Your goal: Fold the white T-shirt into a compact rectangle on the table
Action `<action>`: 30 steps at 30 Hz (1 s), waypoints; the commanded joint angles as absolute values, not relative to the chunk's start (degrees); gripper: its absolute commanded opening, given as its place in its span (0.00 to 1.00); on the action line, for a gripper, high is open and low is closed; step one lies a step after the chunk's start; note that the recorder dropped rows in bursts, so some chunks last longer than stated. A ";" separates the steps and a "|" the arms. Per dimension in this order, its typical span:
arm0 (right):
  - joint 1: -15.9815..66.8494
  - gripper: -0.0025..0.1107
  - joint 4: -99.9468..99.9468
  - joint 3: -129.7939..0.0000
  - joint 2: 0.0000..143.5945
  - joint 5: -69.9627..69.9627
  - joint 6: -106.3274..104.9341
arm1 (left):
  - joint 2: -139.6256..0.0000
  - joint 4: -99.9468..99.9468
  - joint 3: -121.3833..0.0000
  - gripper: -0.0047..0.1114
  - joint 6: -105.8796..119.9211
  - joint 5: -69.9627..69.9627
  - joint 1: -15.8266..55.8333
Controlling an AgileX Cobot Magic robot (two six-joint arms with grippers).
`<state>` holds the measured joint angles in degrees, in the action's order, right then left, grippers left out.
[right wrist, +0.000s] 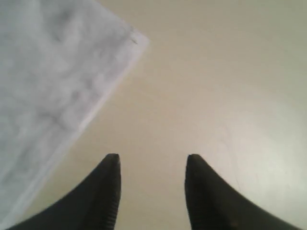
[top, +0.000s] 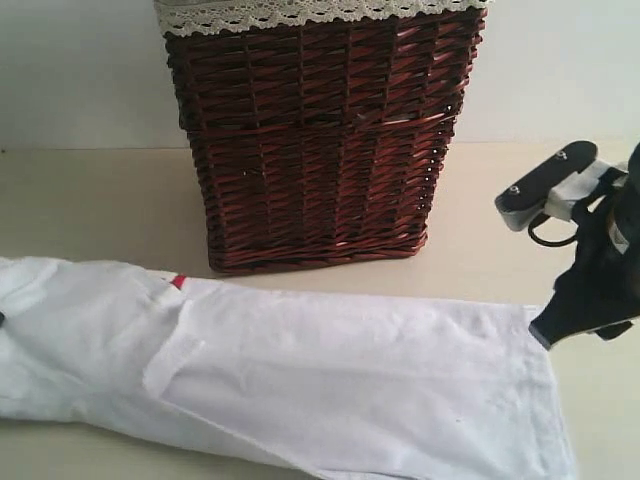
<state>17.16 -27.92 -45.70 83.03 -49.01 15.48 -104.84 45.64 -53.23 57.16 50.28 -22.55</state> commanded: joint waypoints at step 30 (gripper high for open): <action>15.59 0.02 -22.18 -44.42 71.52 -48.74 19.49 | -98.56 81.26 -62.43 0.68 52.00 44.15 38.62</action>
<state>15.82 -21.74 -44.55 73.28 -48.40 20.03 -98.45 81.85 -60.79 53.28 42.61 38.31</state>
